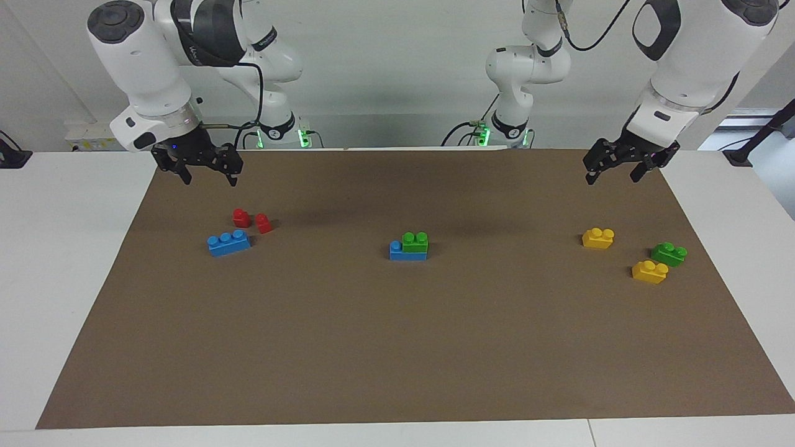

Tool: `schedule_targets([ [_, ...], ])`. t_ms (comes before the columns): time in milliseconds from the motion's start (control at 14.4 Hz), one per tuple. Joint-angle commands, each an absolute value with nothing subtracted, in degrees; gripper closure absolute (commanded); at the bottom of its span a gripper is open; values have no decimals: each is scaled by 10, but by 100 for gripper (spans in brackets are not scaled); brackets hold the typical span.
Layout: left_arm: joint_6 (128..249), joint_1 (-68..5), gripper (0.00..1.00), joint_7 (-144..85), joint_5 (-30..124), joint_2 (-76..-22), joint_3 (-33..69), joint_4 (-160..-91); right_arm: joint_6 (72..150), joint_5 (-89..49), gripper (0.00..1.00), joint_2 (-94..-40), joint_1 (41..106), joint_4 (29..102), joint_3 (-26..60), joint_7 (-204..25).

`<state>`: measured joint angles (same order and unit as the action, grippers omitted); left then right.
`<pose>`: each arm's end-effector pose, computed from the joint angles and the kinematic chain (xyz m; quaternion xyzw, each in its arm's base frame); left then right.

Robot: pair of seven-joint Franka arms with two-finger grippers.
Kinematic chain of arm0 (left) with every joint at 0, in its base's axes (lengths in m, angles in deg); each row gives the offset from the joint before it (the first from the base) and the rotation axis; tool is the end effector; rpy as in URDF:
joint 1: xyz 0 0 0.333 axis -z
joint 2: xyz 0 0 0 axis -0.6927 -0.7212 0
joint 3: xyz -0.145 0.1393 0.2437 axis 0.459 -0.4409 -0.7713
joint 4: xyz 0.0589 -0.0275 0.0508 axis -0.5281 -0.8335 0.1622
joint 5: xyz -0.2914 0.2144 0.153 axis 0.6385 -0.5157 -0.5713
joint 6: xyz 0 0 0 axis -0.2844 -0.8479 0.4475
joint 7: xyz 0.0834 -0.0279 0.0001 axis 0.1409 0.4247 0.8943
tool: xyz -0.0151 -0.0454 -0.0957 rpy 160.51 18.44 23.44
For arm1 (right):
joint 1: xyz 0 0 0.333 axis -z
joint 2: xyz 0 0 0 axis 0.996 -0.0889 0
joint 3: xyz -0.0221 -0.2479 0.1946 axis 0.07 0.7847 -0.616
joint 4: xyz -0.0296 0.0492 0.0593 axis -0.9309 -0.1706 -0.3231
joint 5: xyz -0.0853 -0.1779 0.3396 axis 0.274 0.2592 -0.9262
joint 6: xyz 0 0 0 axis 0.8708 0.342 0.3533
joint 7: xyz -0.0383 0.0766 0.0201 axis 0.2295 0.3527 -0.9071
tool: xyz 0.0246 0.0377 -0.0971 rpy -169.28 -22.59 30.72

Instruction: Remove green block with left arm and hold with right

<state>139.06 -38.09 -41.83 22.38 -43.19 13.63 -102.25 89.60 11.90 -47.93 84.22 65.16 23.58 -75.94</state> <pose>0.5704 -0.0479 0.6179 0.9999 -0.0114 -0.0093 0.0052 0.5342 0.0101 0.5663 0.9990 -0.0327 -0.0255 0.0134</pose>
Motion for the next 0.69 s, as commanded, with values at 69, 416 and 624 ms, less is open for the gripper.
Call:
schedule_targets([
  [69, 1389, -380, 0, -422, 233, -416, 134, -1038, 898, 110, 0, -479, 846, 652, 233, -768],
  [416, 1389, -379, 0, -422, 233, -416, 134, -1038, 896, 111, 0, -480, 850, 650, 234, -770],
  [624, 1389, -378, 0, -422, 233, -407, 134, -1054, 899, 111, 0, -478, 852, 651, 234, -776],
])
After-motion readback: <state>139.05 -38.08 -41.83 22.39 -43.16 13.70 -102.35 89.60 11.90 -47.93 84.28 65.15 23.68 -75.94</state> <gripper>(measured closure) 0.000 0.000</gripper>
